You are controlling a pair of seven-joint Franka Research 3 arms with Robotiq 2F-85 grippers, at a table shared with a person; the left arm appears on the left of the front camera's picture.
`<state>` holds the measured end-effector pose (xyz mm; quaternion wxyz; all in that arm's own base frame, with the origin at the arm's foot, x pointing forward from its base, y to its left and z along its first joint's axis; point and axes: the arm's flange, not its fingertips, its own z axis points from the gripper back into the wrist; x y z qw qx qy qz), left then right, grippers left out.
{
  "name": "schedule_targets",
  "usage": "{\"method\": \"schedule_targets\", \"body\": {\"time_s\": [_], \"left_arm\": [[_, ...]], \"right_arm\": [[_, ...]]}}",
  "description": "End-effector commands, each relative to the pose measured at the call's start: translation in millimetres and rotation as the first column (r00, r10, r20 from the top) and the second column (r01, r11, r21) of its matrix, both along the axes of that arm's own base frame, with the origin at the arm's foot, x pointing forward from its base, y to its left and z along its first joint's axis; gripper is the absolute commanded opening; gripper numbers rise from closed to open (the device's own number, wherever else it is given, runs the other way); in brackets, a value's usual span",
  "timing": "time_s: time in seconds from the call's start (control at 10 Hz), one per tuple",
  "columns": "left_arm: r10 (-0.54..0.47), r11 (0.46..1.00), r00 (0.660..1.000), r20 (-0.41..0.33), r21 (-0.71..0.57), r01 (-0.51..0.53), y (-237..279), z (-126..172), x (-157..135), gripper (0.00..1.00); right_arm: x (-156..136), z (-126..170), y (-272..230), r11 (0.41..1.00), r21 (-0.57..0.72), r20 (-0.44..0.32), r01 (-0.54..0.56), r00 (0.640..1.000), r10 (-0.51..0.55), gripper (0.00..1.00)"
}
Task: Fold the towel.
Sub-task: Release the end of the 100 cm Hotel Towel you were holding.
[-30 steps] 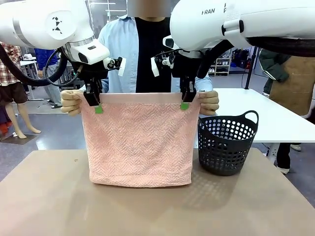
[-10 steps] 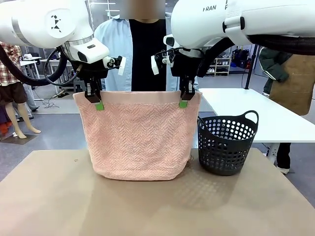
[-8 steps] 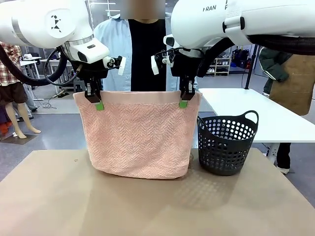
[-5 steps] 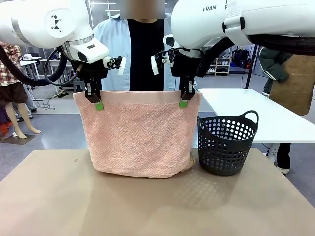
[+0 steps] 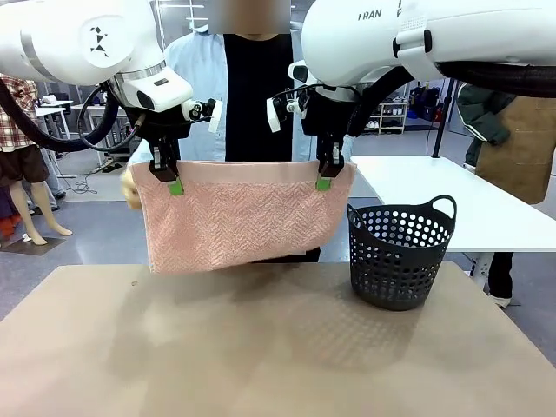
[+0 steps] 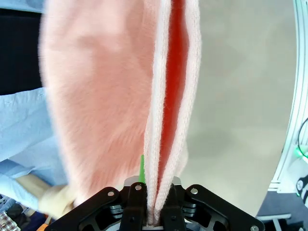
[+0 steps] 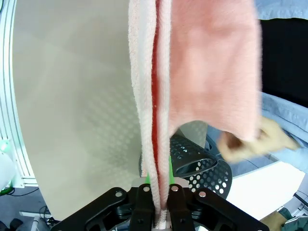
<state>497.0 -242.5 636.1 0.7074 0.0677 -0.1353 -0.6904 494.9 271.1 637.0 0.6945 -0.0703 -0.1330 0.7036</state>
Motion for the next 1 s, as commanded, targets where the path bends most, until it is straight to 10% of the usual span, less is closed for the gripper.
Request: {"method": "schedule_targets", "body": {"time_s": [0.0,0.9], "left_arm": [[0.010,1.000,1.000,0.008,0.003,-0.010,1.1,1.4,0.6,0.00],[0.010,1.000,1.000,0.008,0.003,-0.010,1.1,1.4,0.6,0.00]], "right_arm": [[0.0,0.7,-0.5,1.000,-0.009,0.006,-0.001,1.000,0.001,0.00],[0.0,0.7,-0.5,1.000,-0.009,0.006,-0.001,1.000,0.001,0.00]]}}
